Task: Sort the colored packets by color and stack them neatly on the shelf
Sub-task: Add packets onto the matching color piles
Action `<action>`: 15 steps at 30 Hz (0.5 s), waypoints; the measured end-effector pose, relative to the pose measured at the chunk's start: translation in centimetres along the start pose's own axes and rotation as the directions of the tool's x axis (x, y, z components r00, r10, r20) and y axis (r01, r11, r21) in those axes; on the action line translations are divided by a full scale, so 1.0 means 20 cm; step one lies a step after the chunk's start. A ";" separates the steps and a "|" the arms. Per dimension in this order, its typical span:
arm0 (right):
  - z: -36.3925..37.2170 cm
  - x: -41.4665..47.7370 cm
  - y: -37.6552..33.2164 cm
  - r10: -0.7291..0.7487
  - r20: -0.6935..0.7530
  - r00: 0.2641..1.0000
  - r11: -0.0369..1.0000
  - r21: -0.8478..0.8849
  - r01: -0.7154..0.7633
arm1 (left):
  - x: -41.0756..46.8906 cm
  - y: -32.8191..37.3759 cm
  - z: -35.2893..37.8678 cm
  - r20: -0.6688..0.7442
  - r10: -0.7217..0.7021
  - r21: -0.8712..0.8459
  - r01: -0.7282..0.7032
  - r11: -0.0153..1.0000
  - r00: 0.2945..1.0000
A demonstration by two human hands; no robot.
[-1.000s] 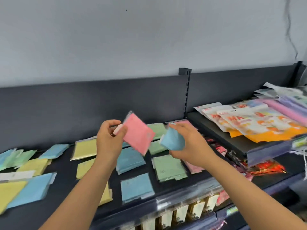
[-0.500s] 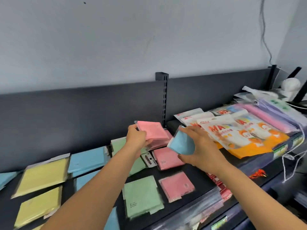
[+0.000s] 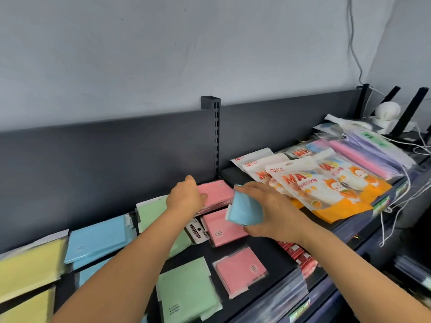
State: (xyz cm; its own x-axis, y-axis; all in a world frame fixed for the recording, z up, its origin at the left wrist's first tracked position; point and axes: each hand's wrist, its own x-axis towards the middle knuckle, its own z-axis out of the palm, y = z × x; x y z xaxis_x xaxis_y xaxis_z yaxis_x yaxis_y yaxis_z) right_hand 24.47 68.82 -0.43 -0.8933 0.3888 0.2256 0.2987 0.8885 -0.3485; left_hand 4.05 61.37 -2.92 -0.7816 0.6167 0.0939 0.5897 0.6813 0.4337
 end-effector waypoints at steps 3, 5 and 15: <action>0.00 0.00 -0.02 -0.016 0.012 1.000 1.000 -0.007 0.016 | -0.02 -0.01 -0.04 -0.002 0.046 0.055 -0.046 0.997 0.999; 0.01 0.00 -0.05 -0.033 0.018 0.999 0.999 0.021 0.032 | -0.04 -0.03 -0.10 -0.029 0.070 -0.012 -0.070 0.997 0.997; 0.15 0.14 -0.51 -0.298 0.113 0.948 0.951 0.122 0.284 | -0.29 -0.52 -0.56 -0.157 0.028 -0.079 -0.041 0.996 0.987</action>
State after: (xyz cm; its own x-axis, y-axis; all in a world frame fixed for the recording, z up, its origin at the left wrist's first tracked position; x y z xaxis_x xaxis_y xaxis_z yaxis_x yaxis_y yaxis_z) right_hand 18.00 60.20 1.06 -0.9737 0.0764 0.2146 -0.0107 0.9257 -0.3782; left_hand 0.10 46.32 2.02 -0.7868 0.5660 0.2461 0.6034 0.6218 0.4992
